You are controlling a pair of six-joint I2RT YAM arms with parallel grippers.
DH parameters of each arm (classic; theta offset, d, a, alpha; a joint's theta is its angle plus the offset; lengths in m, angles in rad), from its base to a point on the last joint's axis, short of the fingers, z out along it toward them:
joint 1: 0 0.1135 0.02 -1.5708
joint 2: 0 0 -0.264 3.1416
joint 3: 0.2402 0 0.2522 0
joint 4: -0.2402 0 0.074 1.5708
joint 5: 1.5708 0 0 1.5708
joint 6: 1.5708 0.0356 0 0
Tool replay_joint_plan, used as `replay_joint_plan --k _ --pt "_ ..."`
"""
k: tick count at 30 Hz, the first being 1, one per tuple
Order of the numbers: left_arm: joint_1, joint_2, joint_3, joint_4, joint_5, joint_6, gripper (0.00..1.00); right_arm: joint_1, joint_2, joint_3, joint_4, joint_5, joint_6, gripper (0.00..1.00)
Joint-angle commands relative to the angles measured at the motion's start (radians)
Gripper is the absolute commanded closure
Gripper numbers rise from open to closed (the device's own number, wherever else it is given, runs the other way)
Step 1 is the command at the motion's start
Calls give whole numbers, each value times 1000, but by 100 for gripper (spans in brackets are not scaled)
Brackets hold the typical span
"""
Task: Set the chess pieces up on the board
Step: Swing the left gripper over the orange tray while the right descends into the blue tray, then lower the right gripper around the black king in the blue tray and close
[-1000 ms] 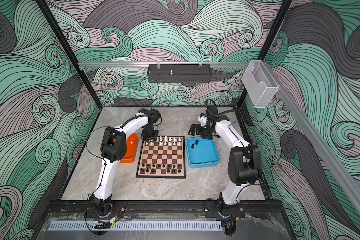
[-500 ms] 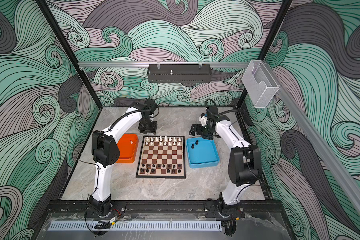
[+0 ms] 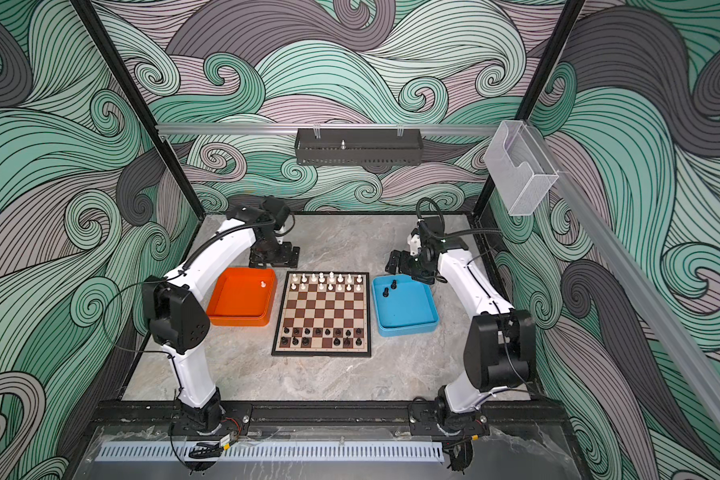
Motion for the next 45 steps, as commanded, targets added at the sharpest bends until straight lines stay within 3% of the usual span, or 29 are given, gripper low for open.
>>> replay_joint_plan --k 1,9,14,16,23,34,45 --pt "87 -75 -77 83 -11 17 2 6 -31 -27 3 69 -14 2" --pt "277 -49 -80 217 41 2 2 37 6 -31 7 179 -14 8" --pt "323 11 -33 228 24 63 2 90 77 25 -8 237 -9 8" --pt "346 -2 -79 252 48 61 2 108 105 36 -8 271 -9 9" --pt "357 -47 -167 309 67 70 2 149 195 58 -9 300 0 14" --pt "361 -5 -140 275 99 69 2 182 272 72 11 291 9 40" --pt "363 9 -138 275 106 71 2 191 323 84 36 275 10 54"
